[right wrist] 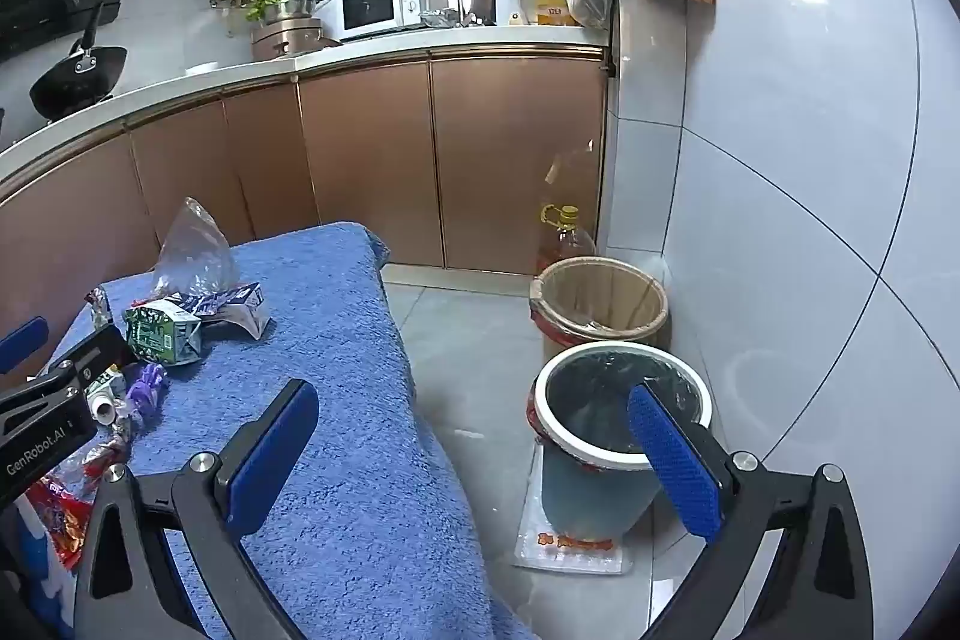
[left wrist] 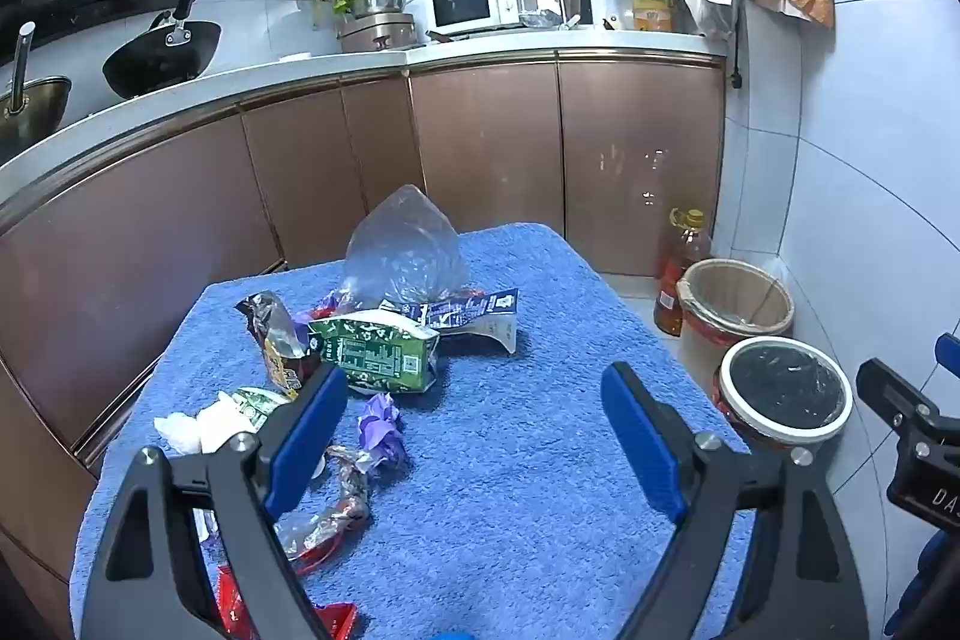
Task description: Collect trash
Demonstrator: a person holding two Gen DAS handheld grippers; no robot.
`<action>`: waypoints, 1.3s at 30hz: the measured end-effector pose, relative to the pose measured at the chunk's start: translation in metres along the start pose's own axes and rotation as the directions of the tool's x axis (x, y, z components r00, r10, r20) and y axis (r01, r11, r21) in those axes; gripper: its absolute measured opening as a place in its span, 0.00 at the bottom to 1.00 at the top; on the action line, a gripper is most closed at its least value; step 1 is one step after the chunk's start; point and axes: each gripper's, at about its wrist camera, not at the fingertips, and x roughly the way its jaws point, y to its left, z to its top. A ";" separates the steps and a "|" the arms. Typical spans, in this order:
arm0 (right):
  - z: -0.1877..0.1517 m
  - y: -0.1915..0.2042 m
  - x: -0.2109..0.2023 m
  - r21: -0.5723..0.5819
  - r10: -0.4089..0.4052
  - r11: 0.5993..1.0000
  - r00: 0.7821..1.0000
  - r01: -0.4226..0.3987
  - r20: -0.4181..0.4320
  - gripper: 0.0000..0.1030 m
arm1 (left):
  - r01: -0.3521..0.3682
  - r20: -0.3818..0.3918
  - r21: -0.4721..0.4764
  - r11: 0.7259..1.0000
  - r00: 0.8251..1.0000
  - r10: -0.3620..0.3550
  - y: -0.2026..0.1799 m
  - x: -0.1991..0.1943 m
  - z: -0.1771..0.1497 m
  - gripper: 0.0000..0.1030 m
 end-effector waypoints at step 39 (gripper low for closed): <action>0.001 0.004 0.002 -0.018 0.032 0.999 0.999 -0.032 0.008 1.00 | 0.002 0.011 -0.002 1.000 1.000 -0.002 0.005 -0.009 -0.001 0.83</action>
